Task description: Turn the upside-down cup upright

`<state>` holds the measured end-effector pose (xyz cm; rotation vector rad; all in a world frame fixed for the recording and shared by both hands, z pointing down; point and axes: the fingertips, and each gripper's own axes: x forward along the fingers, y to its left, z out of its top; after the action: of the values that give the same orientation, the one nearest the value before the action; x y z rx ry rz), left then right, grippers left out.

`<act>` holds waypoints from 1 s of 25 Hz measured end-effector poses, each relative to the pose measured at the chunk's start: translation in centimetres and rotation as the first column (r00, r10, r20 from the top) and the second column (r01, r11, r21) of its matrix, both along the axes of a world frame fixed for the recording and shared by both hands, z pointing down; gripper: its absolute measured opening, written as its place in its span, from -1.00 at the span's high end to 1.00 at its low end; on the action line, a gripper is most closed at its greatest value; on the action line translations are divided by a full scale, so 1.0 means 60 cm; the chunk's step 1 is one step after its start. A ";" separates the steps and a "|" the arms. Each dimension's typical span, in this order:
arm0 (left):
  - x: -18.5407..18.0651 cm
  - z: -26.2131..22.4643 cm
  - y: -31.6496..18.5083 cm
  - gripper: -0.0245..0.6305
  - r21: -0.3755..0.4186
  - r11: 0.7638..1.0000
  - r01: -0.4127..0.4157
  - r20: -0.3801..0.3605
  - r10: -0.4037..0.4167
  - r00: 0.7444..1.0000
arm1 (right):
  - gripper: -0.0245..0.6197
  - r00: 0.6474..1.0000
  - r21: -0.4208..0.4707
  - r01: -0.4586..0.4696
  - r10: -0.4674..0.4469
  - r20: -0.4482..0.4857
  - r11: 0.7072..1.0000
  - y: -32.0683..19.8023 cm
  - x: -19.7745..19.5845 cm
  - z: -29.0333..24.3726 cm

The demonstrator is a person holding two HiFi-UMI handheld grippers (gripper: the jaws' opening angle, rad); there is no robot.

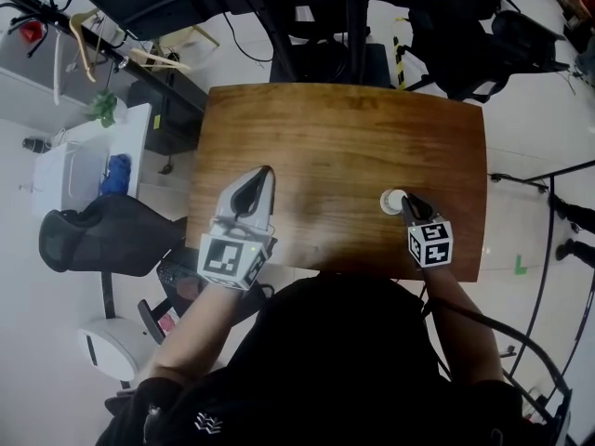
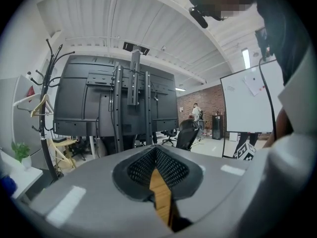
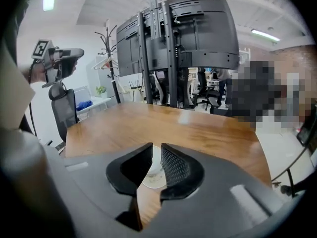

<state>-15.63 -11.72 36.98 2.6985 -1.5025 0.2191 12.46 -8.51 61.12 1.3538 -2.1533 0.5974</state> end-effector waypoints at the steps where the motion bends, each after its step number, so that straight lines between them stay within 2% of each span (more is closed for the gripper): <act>1: 0.002 0.001 0.000 0.93 -0.002 1.000 -0.001 0.003 0.001 1.000 | 0.75 1.000 -0.014 -0.023 0.023 0.011 1.000 -0.002 0.009 0.005; 5: 0.000 0.005 0.000 0.93 -0.012 1.000 0.009 0.017 -0.009 1.000 | 0.70 0.993 -0.083 -0.088 0.094 0.072 0.993 -0.007 0.028 0.029; 9: -0.007 0.001 -0.002 0.93 -0.010 1.000 0.026 0.028 -0.026 0.999 | 0.70 0.977 -0.131 -0.112 0.133 0.168 0.985 -0.012 0.026 0.039; 11: -0.008 0.001 -0.002 0.93 -0.011 0.999 0.033 0.032 -0.033 0.999 | 0.74 0.969 -0.140 -0.116 0.142 0.200 0.983 -0.015 0.024 0.039; 12: -0.009 0.002 -0.002 0.93 -0.013 0.999 0.035 0.033 -0.035 0.999 | 0.83 0.970 -0.138 -0.112 0.139 0.201 0.984 -0.016 0.022 0.038; 16: -0.010 0.005 0.000 0.93 -0.019 0.999 0.040 0.033 -0.039 0.999 | 0.88 0.985 -0.112 -0.076 0.092 0.143 0.991 -0.018 0.014 0.033; 20: -0.010 0.004 -0.003 0.93 -0.017 0.999 0.041 0.029 -0.041 0.999 | 0.90 0.996 -0.041 -0.061 0.064 0.054 0.997 -0.021 0.022 0.011; 23: -0.004 0.004 -0.006 0.93 -0.012 0.999 0.033 0.018 -0.033 0.999 | 0.90 0.995 -0.003 -0.073 0.073 -0.068 0.997 -0.024 0.049 -0.001; 25: 0.003 0.004 -0.007 0.93 -0.009 1.000 0.025 0.011 -0.025 1.000 | 0.90 0.982 -0.002 -0.098 0.096 -0.162 0.995 -0.024 0.078 0.001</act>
<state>-15.47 -12.12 37.20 2.6739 -1.5334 0.2398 17.11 -9.92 61.19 1.4564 -1.9620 0.5151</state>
